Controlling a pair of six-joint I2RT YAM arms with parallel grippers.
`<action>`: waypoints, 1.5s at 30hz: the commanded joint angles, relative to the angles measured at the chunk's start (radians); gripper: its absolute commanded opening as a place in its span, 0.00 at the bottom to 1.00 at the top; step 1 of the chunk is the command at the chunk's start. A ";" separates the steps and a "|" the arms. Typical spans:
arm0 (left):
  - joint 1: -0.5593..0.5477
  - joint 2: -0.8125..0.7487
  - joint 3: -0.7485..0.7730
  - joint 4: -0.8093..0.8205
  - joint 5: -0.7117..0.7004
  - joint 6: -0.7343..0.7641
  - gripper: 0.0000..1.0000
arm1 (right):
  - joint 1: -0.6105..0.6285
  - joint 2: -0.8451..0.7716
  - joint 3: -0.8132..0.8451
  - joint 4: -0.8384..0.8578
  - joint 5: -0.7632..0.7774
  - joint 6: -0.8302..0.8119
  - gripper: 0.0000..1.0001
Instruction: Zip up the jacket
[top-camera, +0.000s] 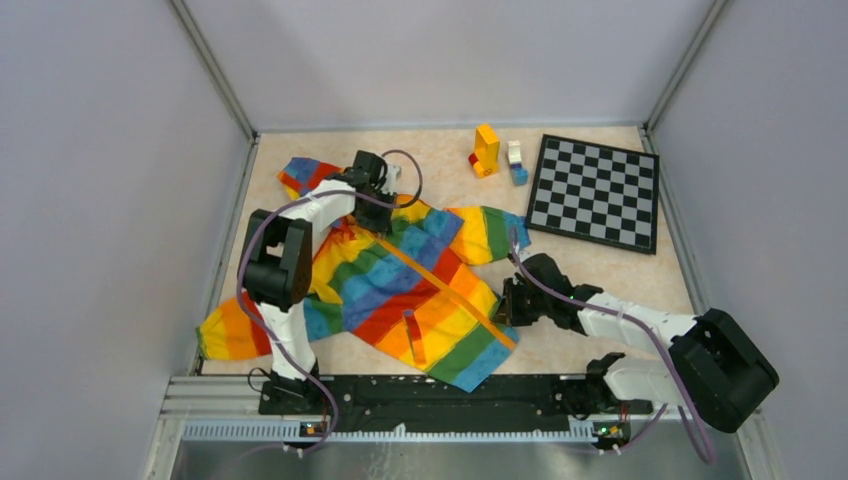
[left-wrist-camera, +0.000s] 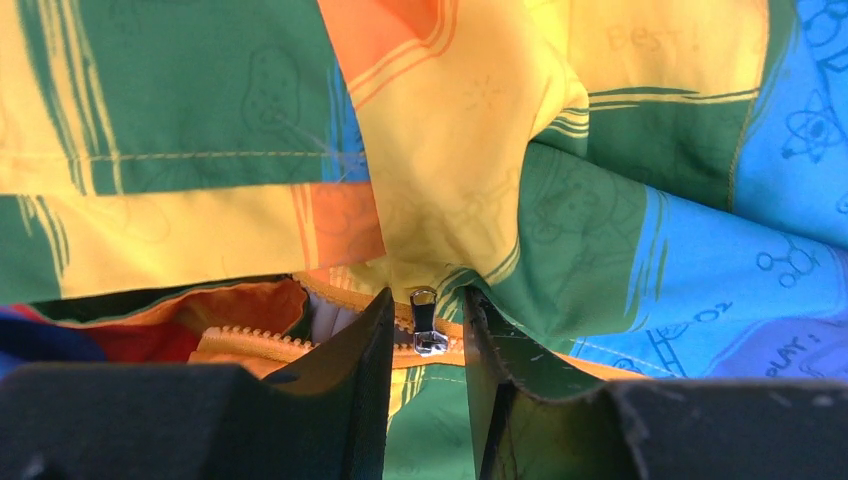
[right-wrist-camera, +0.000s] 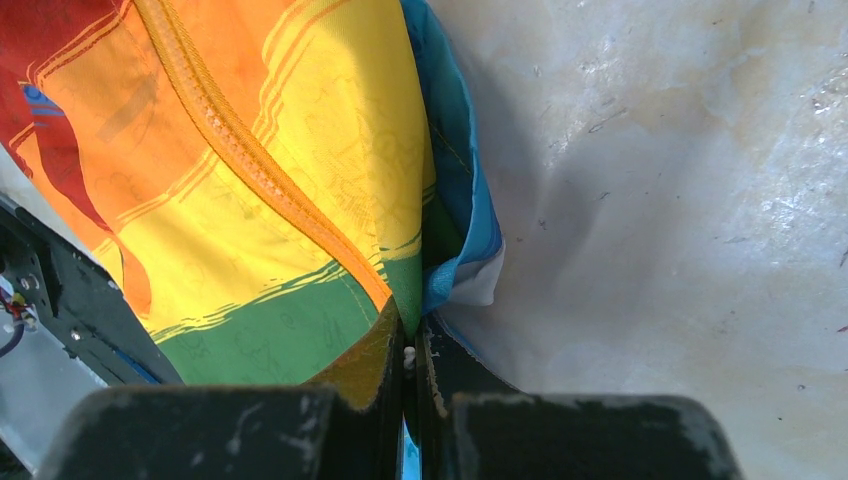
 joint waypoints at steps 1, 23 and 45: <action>-0.014 0.045 0.050 -0.043 -0.056 0.026 0.36 | -0.011 -0.003 0.004 0.010 -0.005 -0.021 0.00; -0.039 0.118 0.011 -0.059 -0.211 0.071 0.08 | -0.011 -0.012 0.031 -0.008 0.034 0.008 0.00; -0.047 -0.214 -0.323 0.731 -0.582 0.245 0.00 | -0.043 0.042 0.002 -0.164 0.356 0.334 0.00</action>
